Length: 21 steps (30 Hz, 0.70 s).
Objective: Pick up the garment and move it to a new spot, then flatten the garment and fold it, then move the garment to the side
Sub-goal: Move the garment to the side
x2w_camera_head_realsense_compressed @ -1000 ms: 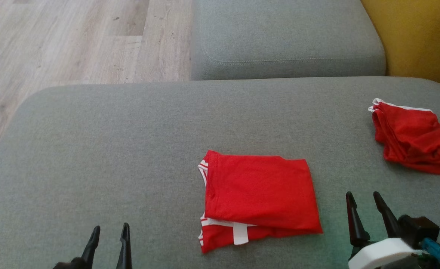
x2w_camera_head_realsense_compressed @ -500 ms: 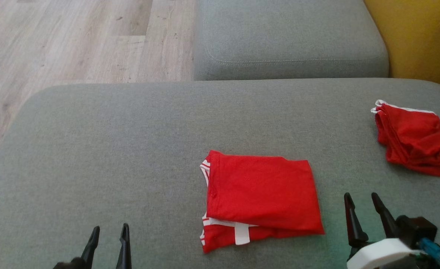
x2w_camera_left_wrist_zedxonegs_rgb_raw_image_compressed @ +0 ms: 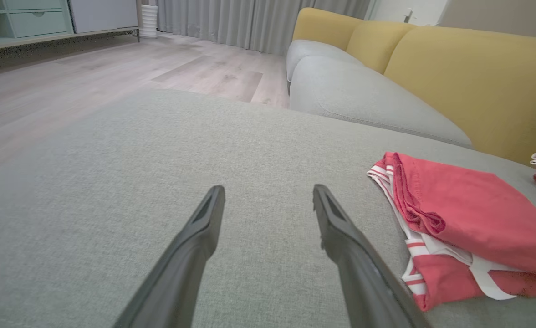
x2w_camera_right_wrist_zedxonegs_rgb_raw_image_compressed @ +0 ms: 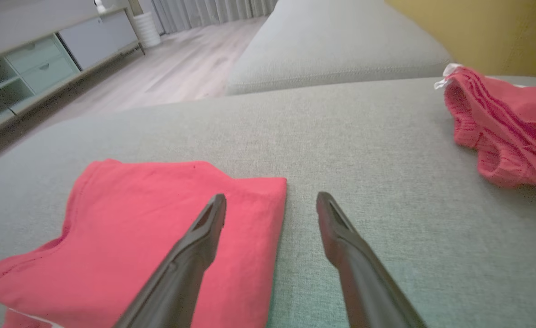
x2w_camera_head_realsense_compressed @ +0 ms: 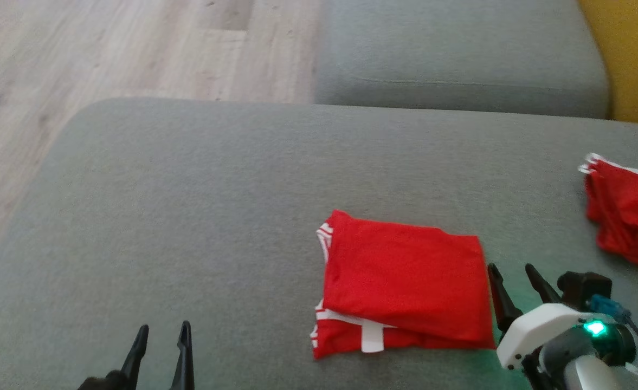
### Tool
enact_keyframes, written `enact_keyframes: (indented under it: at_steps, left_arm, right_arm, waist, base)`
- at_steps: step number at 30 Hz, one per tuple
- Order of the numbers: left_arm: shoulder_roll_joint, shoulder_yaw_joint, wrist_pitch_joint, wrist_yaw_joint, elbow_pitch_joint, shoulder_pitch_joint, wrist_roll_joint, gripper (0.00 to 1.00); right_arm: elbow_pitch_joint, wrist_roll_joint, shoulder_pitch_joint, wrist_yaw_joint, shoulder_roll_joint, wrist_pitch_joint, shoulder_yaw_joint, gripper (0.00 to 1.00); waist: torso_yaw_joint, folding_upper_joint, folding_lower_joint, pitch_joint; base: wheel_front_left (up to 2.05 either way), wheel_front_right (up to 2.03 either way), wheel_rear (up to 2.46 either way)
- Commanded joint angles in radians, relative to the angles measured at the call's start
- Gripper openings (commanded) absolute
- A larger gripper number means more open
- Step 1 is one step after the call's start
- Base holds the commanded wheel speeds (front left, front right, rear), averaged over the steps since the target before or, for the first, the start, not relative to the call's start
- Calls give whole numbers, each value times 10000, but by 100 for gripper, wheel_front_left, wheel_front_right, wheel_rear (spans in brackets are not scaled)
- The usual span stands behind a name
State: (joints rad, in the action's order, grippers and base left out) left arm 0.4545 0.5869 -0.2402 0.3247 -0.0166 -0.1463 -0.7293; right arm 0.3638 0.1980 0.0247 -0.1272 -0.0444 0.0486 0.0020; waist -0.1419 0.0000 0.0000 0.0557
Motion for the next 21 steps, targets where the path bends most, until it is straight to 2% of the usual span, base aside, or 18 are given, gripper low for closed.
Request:
enact_keyframes:
  at_steps: [1,9,14,16,18,19,21]
  left_arm:
    - [52,-314,-87,-24,270,665,95,100]
    - [37,-298,-85,-5,237,548,66,100]
    - [16,-309,-105,-19,248,513,76,100]
    - [-14,-333,-117,-6,267,523,95,100]
    - [-37,-329,-126,-22,285,555,131,100]
    - [-45,-335,-131,-29,291,577,145,100]
    - [-52,-337,-138,-46,305,619,180,100]
  right_arm:
    - [-45,-158,601,-35,-58,219,72,100]
    - [1616,-463,1191,-35,-58,1220,-678,100]
    - [2357,82,1469,-35,-58,1657,-526,98]
    - [2589,390,1606,-35,-58,1803,-405,46]
    - [2764,624,1764,-35,-58,1854,-247,13]
    - [2832,676,1858,-35,-58,1848,-159,0]
    - [2903,712,2102,-35,-58,1772,-5,0]
  waist:
    - [-451,0,0,-164]
    - [-1366,0,0,-461]
    - [-1525,0,0,-583]
    - [-1490,0,0,-644]
    - [-1396,0,0,-713]
    - [-1326,0,0,-756]
    - [-1126,0,0,-866]
  base:
    - [0,0,0]
    - [0,0,0]
    - [0,0,0]
    - [0,0,0]
    - [0,0,0]
    - [0,0,0]
    - [0,0,0]
